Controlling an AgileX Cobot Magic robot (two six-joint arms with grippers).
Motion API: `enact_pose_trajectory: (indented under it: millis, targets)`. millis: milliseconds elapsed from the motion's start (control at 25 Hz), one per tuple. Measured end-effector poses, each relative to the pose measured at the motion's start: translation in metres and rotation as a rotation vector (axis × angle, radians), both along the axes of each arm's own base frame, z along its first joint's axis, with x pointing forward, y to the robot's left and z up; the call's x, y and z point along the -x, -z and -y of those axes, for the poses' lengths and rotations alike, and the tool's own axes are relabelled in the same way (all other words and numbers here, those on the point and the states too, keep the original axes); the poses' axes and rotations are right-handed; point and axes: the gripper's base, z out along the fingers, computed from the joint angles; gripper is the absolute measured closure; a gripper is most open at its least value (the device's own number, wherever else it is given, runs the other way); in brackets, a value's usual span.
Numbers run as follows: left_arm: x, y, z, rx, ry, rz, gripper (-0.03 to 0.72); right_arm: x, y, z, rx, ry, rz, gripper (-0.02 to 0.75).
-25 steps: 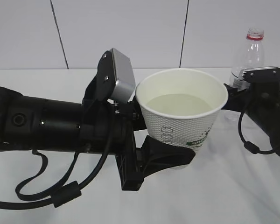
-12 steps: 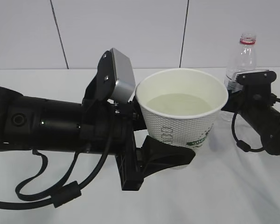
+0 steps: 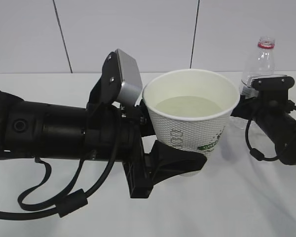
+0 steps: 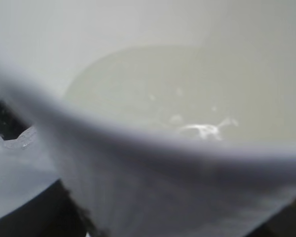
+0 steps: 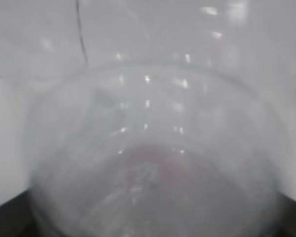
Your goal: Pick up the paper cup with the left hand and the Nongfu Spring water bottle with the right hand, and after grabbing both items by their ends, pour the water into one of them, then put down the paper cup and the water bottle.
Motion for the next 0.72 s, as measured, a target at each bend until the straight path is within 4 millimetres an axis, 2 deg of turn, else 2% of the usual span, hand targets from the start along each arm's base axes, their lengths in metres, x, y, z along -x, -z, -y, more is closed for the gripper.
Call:
enact_pose_trajectory:
  millis: [200,520,720]
  targets:
    - [0.0,0.0,0.0,0.002,-0.003,-0.002,0.183,-0.001,-0.004,0.0,-0.012,0.002,0.039,0.123]
    - [0.0,0.0,0.0,0.003,-0.004,-0.003,0.183,0.015,-0.001,0.001,-0.022,-0.002,0.043,0.118]
    - [0.001,-0.001,0.001,0.017,0.007,-0.004,0.183,0.023,-0.016,0.001,-0.025,-0.001,0.061,0.118]
